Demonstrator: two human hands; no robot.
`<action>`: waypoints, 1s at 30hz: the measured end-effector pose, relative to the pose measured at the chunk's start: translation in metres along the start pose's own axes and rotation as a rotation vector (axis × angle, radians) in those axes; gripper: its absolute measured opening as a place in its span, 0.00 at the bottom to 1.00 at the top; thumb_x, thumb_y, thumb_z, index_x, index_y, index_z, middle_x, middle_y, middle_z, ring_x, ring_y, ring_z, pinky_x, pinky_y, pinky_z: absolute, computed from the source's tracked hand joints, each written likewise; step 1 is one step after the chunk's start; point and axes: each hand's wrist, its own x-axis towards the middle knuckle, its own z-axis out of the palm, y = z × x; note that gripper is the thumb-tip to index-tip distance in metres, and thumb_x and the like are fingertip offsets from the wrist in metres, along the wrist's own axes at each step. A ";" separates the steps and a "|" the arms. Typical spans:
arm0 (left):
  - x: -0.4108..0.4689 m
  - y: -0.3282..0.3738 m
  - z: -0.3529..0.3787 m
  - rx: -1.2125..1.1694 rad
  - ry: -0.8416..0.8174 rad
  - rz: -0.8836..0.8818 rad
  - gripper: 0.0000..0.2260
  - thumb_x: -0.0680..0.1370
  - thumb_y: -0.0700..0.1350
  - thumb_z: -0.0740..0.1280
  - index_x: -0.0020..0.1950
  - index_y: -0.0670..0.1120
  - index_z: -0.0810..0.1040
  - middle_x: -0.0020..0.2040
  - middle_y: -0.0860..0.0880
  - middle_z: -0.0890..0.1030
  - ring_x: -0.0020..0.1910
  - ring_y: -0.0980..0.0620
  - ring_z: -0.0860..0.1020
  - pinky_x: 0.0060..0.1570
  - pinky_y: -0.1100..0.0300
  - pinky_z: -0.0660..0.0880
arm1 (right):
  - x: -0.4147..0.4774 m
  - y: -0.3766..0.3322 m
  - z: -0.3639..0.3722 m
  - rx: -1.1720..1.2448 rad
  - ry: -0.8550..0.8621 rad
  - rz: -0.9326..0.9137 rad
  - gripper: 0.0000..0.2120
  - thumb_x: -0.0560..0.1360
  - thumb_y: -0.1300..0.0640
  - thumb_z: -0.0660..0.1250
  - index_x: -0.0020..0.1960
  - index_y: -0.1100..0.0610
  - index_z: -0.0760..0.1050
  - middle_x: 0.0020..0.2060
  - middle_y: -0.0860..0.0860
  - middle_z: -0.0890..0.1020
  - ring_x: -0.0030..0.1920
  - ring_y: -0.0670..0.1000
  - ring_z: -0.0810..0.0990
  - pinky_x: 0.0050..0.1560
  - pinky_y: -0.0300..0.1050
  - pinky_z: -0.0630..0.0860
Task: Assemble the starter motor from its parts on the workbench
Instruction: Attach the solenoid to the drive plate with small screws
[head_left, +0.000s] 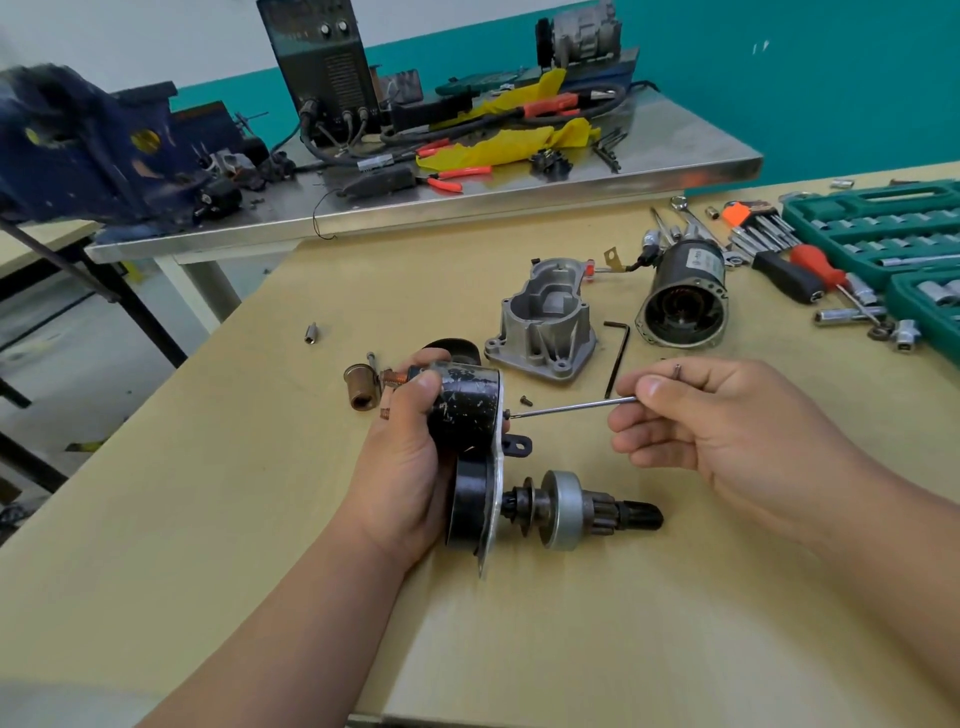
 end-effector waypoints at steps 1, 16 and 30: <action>0.000 0.000 0.000 0.006 0.001 -0.002 0.09 0.70 0.53 0.62 0.47 0.56 0.79 0.40 0.44 0.82 0.33 0.39 0.83 0.27 0.52 0.78 | 0.000 0.000 0.001 0.005 0.003 0.003 0.09 0.80 0.63 0.60 0.47 0.62 0.79 0.34 0.56 0.84 0.34 0.51 0.84 0.31 0.37 0.78; -0.002 0.001 0.000 0.013 0.022 0.010 0.09 0.80 0.50 0.57 0.49 0.54 0.76 0.38 0.43 0.82 0.32 0.44 0.82 0.27 0.54 0.77 | -0.009 0.011 0.007 -0.150 -0.054 0.087 0.11 0.82 0.58 0.58 0.48 0.56 0.79 0.33 0.52 0.84 0.30 0.48 0.81 0.29 0.37 0.75; -0.006 0.004 0.004 0.052 0.049 -0.019 0.11 0.81 0.51 0.55 0.48 0.55 0.77 0.47 0.36 0.77 0.38 0.39 0.79 0.27 0.55 0.76 | 0.016 -0.019 -0.002 -0.658 -0.390 0.531 0.17 0.81 0.45 0.54 0.43 0.57 0.70 0.20 0.48 0.68 0.18 0.47 0.61 0.20 0.33 0.56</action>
